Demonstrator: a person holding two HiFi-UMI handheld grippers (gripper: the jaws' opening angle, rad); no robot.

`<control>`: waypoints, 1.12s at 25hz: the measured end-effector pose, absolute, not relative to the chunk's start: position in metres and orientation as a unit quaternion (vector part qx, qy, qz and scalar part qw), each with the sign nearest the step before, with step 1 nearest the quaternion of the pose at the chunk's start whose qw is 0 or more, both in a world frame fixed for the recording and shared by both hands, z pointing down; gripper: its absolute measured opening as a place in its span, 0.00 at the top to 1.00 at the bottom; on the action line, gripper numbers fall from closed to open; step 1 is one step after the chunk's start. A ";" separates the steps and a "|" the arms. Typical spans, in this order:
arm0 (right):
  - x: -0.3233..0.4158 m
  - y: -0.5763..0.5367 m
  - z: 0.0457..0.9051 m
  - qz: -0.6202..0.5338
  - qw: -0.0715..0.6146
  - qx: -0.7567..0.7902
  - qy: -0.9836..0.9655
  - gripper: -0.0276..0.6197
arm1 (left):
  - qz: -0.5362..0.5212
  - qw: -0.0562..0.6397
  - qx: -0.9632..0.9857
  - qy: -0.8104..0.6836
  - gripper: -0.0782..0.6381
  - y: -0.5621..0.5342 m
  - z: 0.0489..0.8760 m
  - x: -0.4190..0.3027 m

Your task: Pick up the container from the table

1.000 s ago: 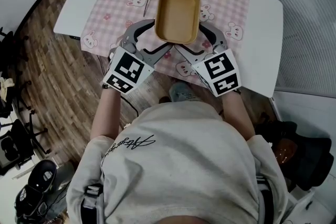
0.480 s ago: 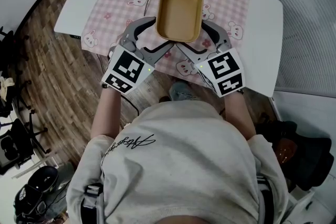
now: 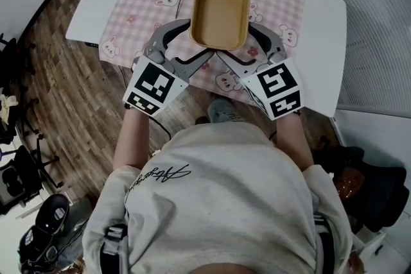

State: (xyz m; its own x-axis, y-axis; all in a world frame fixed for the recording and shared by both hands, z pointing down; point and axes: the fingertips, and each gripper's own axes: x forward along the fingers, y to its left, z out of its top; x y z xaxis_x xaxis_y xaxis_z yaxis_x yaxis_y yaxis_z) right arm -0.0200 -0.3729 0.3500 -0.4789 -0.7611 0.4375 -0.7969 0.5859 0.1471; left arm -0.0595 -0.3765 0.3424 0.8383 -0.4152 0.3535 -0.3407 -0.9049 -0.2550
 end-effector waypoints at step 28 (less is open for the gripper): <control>-0.018 -0.367 0.327 0.027 0.194 0.450 -0.871 0.43 | -0.170 0.106 -0.960 0.196 0.49 -0.370 0.319 -0.058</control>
State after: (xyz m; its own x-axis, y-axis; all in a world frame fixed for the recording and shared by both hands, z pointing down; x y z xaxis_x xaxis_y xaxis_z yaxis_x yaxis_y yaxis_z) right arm -0.0180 -0.3672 0.3275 -0.5199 -0.7738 0.3618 -0.7950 0.5933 0.1266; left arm -0.0577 -0.3702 0.3193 0.8649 -0.4131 0.2851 -0.3409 -0.9003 -0.2706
